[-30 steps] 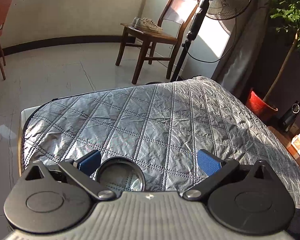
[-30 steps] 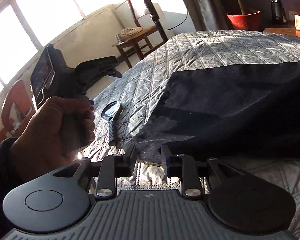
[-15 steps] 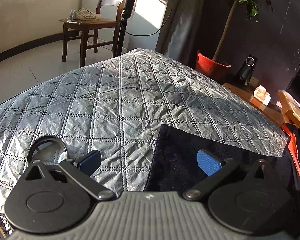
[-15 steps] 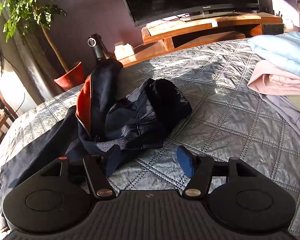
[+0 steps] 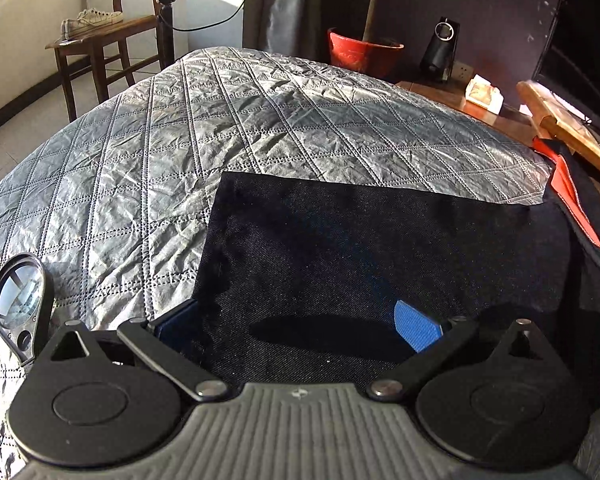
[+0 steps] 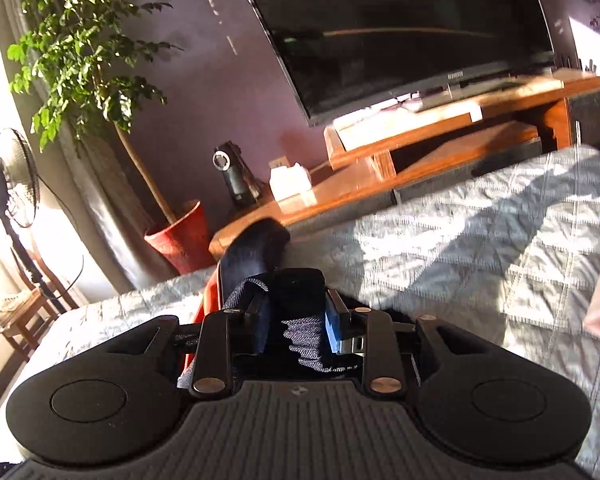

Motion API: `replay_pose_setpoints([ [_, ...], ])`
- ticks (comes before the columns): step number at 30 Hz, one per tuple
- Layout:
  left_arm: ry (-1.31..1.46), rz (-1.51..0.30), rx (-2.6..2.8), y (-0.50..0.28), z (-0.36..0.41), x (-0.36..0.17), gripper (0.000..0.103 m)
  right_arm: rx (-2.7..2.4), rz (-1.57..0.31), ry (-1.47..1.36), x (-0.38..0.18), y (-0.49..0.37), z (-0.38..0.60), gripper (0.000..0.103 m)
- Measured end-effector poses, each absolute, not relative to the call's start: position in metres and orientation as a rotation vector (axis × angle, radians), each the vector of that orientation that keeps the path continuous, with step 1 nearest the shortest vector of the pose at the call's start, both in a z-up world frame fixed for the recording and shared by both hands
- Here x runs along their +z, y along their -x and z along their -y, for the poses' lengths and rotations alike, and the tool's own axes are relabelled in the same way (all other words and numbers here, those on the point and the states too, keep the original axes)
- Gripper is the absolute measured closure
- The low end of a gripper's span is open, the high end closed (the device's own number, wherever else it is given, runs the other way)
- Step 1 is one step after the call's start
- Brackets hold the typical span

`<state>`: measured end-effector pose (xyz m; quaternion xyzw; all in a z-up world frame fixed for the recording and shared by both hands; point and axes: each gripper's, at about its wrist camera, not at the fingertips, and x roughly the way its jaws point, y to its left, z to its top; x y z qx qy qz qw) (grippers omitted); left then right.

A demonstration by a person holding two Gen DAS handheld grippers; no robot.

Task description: Fold clothes

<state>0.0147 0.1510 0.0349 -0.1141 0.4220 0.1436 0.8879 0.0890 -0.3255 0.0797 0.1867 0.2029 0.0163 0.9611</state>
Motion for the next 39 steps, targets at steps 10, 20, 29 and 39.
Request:
replay_pose_setpoints([
  [10, 0.226, -0.891, 0.300, -0.018, -0.149, 0.033, 0.001, -0.017, -0.607, -0.225, 0.056, -0.109, 0.339, 0.042],
  [20, 0.205, -0.918, 0.278, -0.022, -0.144, 0.028, 0.001, 0.018, -0.756, -0.257, 0.012, -0.080, 0.342, 0.067],
  [29, 0.056, -0.958, 0.144, -0.021, -0.111, 0.020, 0.000, -0.199, -0.686, -0.080, 0.038, -0.075, 0.356, 0.067],
  [39, 0.117, -0.916, 0.206, -0.019, -0.124, 0.029, 0.001, -0.061, -0.622, 0.057, 0.059, -0.031, 0.305, 0.043],
])
